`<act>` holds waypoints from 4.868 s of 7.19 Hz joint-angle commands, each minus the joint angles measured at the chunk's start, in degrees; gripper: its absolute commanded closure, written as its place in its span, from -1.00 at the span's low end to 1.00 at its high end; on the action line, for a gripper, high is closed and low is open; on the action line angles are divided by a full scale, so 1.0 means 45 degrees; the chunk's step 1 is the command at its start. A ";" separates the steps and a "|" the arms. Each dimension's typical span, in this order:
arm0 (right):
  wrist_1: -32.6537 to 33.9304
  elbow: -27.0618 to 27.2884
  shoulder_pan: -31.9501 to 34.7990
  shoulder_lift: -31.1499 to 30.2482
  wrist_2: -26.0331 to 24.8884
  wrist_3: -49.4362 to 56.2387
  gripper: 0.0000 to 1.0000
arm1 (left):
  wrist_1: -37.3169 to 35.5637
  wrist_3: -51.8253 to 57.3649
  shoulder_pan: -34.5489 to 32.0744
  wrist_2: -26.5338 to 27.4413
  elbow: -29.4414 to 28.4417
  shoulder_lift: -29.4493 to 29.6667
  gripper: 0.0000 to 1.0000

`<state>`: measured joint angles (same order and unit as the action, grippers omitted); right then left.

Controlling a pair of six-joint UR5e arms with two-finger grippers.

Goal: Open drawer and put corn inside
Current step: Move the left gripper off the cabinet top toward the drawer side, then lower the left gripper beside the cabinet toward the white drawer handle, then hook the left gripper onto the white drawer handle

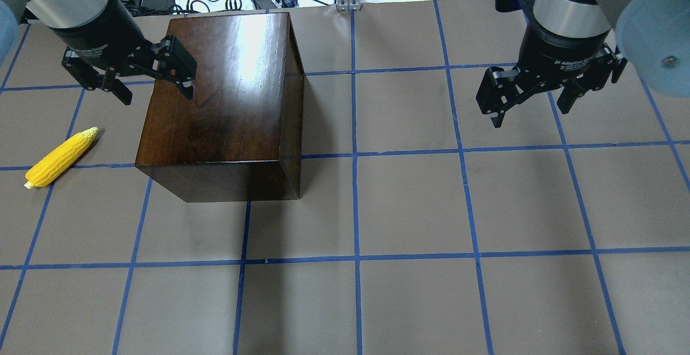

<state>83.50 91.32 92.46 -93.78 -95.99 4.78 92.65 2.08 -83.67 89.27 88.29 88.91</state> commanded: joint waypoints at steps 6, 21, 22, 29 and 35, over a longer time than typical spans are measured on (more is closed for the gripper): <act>0.0000 0.0000 0.0000 -0.0019 -0.0017 -0.0008 -1.00 | 0.0095 0.6132 0.5659 0.0065 -0.0089 0.0379 -1.00; 0.0000 0.0000 0.0000 -0.0019 0.0002 -0.0008 -1.00 | -0.3656 0.7056 0.4863 -0.3958 0.0848 0.4812 -1.00; 0.0000 0.0000 0.0000 0.0000 0.0002 0.0011 -1.00 | -0.3675 0.7037 0.4843 -0.3997 0.0829 0.4929 -1.00; 0.0000 0.0000 0.0000 -0.0019 0.0002 -0.0008 -1.00 | -0.3831 0.6881 0.4608 -0.3997 0.0790 0.5554 -1.00; 0.0000 0.0000 0.0000 0.0000 0.0002 0.0011 -1.00 | -0.3793 0.6842 0.4726 -0.3880 0.0595 0.5751 -1.00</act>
<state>83.50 91.32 92.46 -93.82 -95.98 4.77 75.38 32.86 -62.49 71.69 91.19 114.76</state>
